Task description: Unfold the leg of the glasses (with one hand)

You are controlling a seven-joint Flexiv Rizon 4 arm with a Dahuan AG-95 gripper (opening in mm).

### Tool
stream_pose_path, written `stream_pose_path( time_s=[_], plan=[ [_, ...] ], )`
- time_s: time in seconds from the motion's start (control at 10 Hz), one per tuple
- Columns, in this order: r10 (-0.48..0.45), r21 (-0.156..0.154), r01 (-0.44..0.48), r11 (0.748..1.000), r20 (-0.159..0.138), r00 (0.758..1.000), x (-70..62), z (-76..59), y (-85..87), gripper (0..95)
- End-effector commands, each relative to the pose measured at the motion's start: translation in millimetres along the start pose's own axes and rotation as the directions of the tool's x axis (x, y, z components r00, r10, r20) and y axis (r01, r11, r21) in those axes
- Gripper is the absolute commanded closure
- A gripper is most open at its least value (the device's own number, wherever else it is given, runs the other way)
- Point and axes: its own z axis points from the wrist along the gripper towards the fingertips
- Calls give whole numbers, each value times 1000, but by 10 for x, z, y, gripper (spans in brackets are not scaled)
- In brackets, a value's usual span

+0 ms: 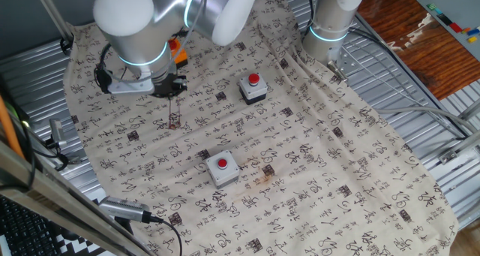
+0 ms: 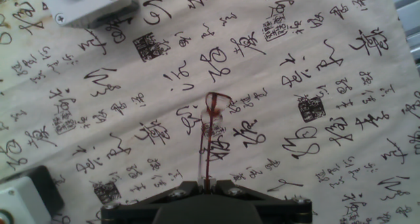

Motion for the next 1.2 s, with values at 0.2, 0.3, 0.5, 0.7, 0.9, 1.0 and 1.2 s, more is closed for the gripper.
stream_pose_path(
  time_s=[0.2, 0.3, 0.5, 0.7, 0.9, 1.0, 1.2],
  plan=[
    [-16, -6, 16, 1000, -11, 1000, 147, -19, 5, 950],
    [-20, -5, 20, 1000, -12, 1000, 205, 6, 24, 950],
    [-32, 1, 32, 999, -24, 999, 323, 89, 75, 950],
    [-33, 3, 33, 999, -23, 999, 315, 139, 87, 950],
    [-47, 6, 48, 999, -36, 998, 271, 180, 74, 950],
    [-51, 7, 52, 999, -39, 998, 270, 188, 71, 950],
    [-53, 12, 54, 998, -46, 998, 285, 210, 72, 950]
  ],
)
